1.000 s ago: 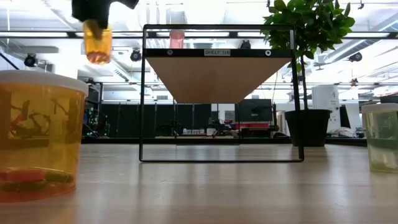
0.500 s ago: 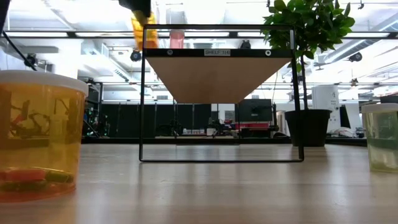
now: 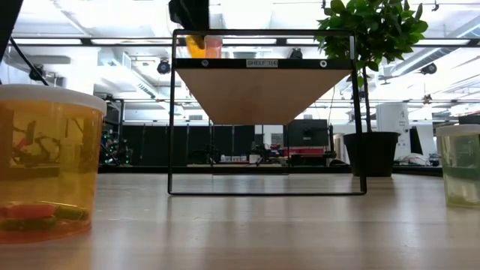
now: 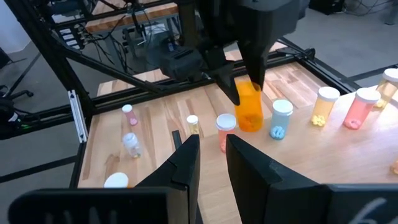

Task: Pick and place medicine bottles onto shelf by color
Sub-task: Put the top orange bottle on the shelf, then put the right yellow bottle on the shelf

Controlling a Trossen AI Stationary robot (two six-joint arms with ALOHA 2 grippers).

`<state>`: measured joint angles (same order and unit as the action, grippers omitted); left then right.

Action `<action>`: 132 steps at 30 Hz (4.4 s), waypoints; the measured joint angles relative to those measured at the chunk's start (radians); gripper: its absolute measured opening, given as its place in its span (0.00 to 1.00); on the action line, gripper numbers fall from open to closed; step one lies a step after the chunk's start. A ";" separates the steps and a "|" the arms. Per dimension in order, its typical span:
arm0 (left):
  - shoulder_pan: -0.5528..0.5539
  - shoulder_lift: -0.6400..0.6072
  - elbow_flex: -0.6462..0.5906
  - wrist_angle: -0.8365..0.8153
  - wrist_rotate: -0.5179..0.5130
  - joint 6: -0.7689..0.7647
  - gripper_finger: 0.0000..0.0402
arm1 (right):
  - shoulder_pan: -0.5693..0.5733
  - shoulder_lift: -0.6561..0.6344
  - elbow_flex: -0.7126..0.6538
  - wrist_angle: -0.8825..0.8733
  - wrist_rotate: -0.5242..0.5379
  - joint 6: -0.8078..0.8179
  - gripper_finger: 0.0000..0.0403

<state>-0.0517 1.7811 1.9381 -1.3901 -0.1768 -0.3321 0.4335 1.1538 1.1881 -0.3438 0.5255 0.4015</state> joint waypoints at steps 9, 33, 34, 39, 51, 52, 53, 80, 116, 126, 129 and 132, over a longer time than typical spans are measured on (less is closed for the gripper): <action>0.000 0.001 -0.010 0.093 0.003 0.009 0.40 | 0.000 0.000 0.000 0.001 0.002 0.000 0.17; 0.000 0.028 -0.057 0.187 0.013 0.031 0.40 | 0.000 0.000 0.000 -0.003 0.002 0.000 0.17; 0.000 0.029 -0.058 0.194 0.013 0.028 0.40 | 0.000 0.000 0.000 -0.003 0.002 0.000 0.17; 0.000 0.026 -0.063 0.214 0.013 0.027 0.40 | 0.000 0.000 0.000 -0.006 0.002 0.000 0.17; 0.005 0.024 -0.064 0.224 0.014 0.032 0.50 | 0.000 0.000 0.000 -0.015 0.002 0.000 0.17; 0.006 0.024 -0.064 0.228 0.014 0.032 0.51 | 0.000 0.000 0.000 -0.015 0.002 0.000 0.17; 0.007 0.024 -0.064 0.232 0.014 0.032 0.51 | 0.000 0.000 0.000 -0.015 0.002 0.000 0.17; 0.008 -0.207 0.012 0.386 0.015 0.286 0.53 | 0.007 -0.014 0.000 -0.175 -0.395 0.588 0.17; 0.007 -0.442 -0.034 0.688 0.003 0.487 0.53 | 0.082 0.451 0.297 -0.863 -0.578 1.035 0.54; 0.007 -0.451 -0.034 0.691 -0.042 0.486 0.53 | 0.087 0.455 0.081 -0.579 -0.578 1.080 0.63; 0.008 -0.451 -0.034 0.691 -0.042 0.486 0.53 | 0.092 0.458 0.041 -0.562 -0.570 1.107 0.63; 0.008 -0.450 -0.034 0.693 -0.043 0.486 0.53 | 0.097 0.467 0.021 -0.555 -0.540 1.122 0.62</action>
<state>-0.0441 1.3308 1.9041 -0.6975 -0.2196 0.1543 0.5304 1.6207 1.2087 -0.8988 -0.0149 1.5230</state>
